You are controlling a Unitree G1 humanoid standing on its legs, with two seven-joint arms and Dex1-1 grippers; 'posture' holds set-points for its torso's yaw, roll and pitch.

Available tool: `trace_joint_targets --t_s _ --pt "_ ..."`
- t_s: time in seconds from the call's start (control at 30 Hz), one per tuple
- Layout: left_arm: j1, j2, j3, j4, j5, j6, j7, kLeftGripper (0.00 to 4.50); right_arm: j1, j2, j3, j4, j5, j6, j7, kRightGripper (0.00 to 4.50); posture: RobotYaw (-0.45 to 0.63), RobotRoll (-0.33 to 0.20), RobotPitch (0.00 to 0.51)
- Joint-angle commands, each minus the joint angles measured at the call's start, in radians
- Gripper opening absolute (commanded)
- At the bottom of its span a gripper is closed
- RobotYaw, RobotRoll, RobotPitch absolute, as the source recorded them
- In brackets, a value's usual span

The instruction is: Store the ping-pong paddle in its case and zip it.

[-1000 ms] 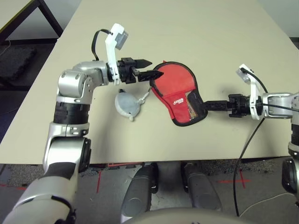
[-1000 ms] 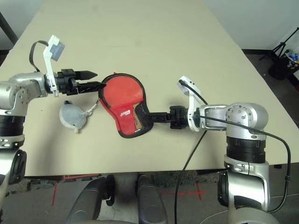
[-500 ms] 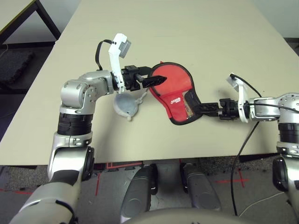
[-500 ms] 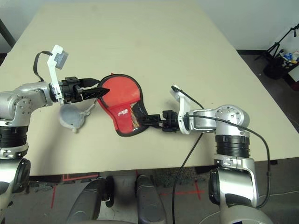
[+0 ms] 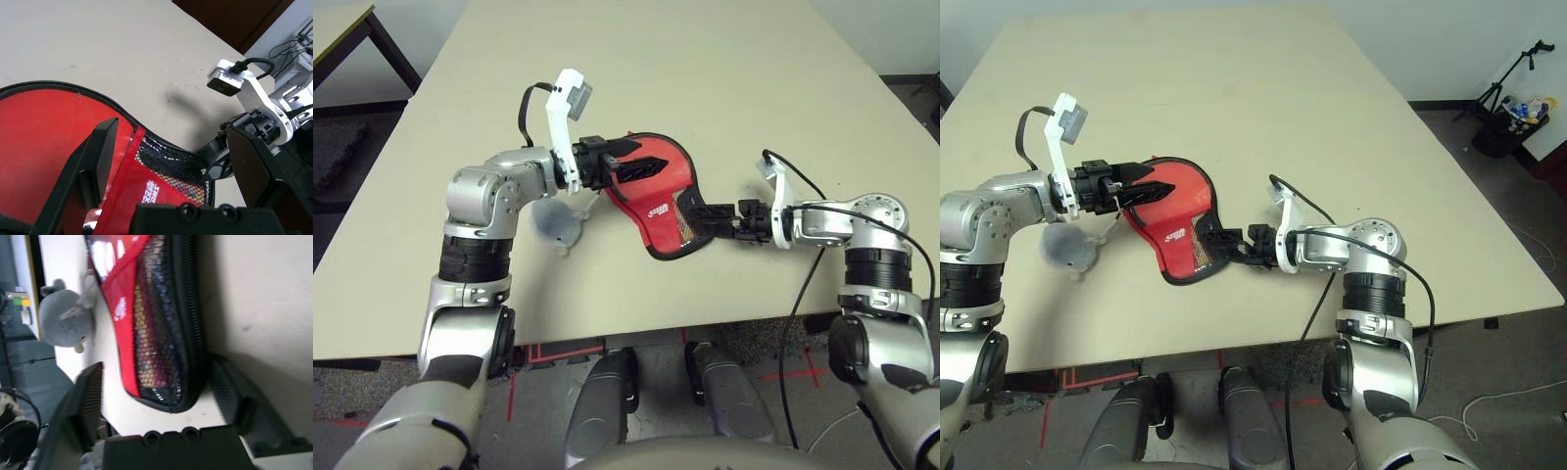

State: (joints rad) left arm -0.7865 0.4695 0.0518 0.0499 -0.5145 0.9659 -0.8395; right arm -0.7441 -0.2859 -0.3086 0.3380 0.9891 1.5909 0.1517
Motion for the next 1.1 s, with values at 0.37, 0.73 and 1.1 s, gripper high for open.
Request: trace_joint_targets --t_s 0.37,0.73,1.1 --pt "0.005 0.001 -0.008 0.004 -0.007 -0.012 0.017 4.5 0.025 0.003 -0.022 -0.023 -0.072 0.024 -0.01 0.04 -0.04 0.0 0.192" --pt "0.023 0.015 -0.007 0.001 -0.008 -0.024 0.026 4.5 0.239 -0.224 -0.044 -0.269 0.254 0.024 -0.123 0.04 -0.06 0.0 0.198" --pt "0.009 0.014 -0.029 0.053 0.002 -0.061 0.01 4.5 0.574 -0.597 0.257 -0.649 0.983 -0.333 -0.365 0.04 -0.1 0.0 0.206"
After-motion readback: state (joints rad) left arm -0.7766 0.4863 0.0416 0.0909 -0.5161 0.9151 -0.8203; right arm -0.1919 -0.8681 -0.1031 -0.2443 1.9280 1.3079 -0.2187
